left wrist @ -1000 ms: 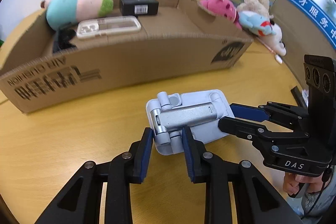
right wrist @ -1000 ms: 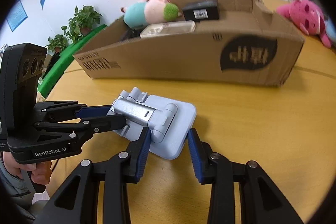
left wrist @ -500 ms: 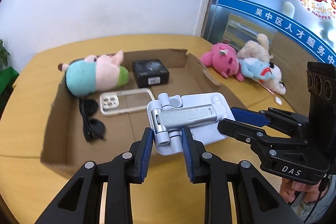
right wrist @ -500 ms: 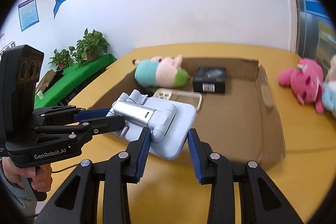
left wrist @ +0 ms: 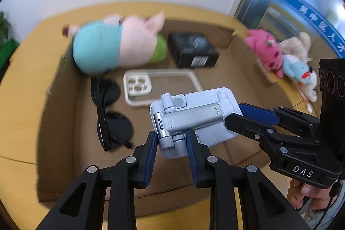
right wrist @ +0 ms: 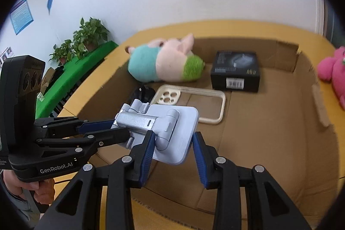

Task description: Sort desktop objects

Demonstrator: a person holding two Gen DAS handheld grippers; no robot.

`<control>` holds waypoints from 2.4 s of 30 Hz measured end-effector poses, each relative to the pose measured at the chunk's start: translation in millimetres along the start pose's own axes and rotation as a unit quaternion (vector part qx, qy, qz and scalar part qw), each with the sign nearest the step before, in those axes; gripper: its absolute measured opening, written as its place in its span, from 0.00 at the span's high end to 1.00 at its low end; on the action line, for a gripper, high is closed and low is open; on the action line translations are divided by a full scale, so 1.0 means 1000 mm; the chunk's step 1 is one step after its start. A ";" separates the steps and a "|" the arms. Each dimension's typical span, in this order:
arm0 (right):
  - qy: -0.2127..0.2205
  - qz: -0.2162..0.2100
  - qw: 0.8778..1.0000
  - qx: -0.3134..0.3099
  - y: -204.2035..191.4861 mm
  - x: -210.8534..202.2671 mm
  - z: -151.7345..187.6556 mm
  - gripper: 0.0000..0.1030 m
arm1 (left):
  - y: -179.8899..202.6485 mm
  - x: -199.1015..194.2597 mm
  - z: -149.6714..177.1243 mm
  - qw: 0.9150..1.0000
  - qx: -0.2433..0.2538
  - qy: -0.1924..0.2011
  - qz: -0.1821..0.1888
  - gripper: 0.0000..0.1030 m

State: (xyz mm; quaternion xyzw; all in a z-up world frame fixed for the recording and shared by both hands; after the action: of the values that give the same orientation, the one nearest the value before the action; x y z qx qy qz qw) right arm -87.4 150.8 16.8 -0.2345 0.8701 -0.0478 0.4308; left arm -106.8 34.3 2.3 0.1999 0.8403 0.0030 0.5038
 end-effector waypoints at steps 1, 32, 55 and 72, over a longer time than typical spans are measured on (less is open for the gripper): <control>-0.011 -0.003 1.000 0.009 0.003 0.008 0.002 0.66 | -0.003 0.009 0.002 1.000 -0.005 -0.015 -0.003 0.76; 0.149 0.198 0.969 0.014 0.032 -0.056 0.074 0.21 | -0.033 -0.041 0.076 0.947 -0.025 0.255 -0.193 0.00; 0.196 0.209 0.958 -0.010 0.028 -0.052 0.089 0.15 | -0.027 -0.036 0.083 0.940 -0.008 0.274 -0.205 0.00; 0.196 0.209 0.958 -0.011 0.028 -0.052 0.089 0.14 | -0.026 -0.037 0.083 0.940 -0.008 0.274 -0.204 0.00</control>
State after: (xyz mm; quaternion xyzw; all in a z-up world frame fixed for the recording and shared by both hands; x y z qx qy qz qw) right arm -2.5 209.3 -9.0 -0.0376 0.9676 0.0076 0.2494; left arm -29.8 -18.7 -13.0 0.0114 0.9685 -0.0384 0.2457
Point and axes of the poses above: each gripper's, at about its wrist camera, not at the fingertips, and x roughly the way its jaws point, y to its right, z to its underside, the point moved 3 cm from there along x, roughly the way its jaws point, and after that the axes turned 2 degrees about -y, right-handed, at the moved point
